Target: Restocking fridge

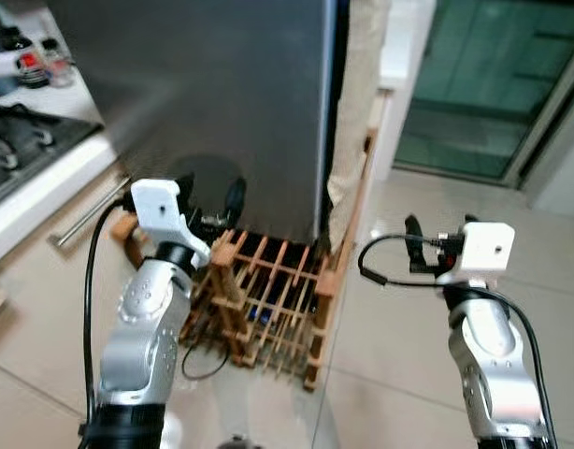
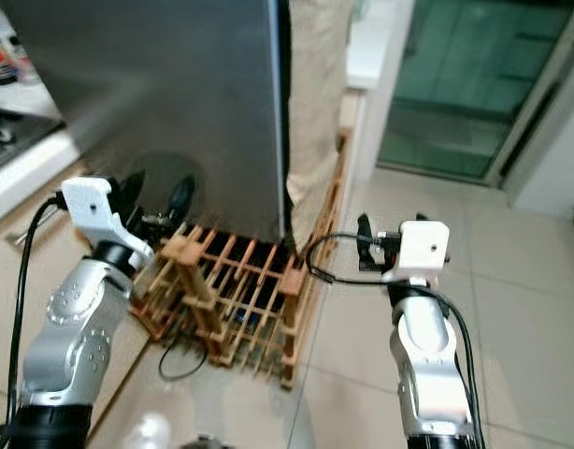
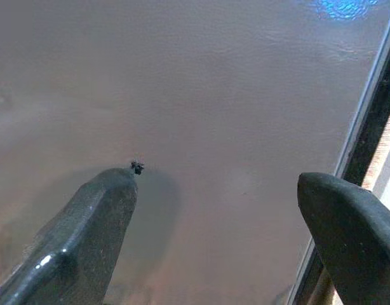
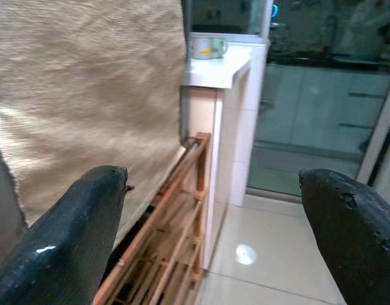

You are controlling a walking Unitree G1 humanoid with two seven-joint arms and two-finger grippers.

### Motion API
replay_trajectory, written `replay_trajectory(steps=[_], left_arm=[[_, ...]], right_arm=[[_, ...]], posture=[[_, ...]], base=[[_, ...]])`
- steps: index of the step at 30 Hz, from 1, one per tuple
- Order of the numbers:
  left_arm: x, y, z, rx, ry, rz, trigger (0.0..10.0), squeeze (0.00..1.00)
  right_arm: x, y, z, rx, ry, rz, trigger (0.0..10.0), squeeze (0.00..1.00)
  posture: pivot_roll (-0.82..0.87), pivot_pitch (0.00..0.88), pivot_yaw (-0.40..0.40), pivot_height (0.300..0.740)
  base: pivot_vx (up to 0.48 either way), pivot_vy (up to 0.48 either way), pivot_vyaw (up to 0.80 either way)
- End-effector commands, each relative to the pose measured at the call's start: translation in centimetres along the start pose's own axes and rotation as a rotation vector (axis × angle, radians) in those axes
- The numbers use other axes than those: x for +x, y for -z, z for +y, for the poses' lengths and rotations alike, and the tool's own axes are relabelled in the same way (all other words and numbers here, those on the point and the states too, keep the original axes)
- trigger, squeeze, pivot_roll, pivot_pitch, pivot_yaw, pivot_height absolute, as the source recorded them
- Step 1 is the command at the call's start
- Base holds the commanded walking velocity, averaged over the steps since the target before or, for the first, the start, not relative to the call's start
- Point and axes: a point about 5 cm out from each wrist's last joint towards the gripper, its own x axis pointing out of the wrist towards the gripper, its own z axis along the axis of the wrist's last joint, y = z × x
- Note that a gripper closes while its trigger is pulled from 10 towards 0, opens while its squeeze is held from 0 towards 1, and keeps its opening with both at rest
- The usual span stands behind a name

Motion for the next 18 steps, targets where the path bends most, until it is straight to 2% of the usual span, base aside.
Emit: replay_trajectory(steps=[1, 18], left_arm=[[0.05, 0.28, -0.42, -0.003, 0.011, 0.015, 10.0, 0.0], [0.74, 0.7, -0.39, 0.027, -0.013, 0.047, 10.0, 0.0]], right_arm=[[-0.12, 0.18, -0.37, -0.008, 0.009, 0.014, 10.0, 0.0], [-0.36, 0.66, -0.18, -0.011, 0.004, 0.035, 10.0, 0.0]], posture=[[-0.09, 0.0, 0.038, 0.74], [-0.09, 0.0, 0.046, 0.74]], base=[[0.0, -0.281, 0.0], [0.0, -0.471, 0.0]])
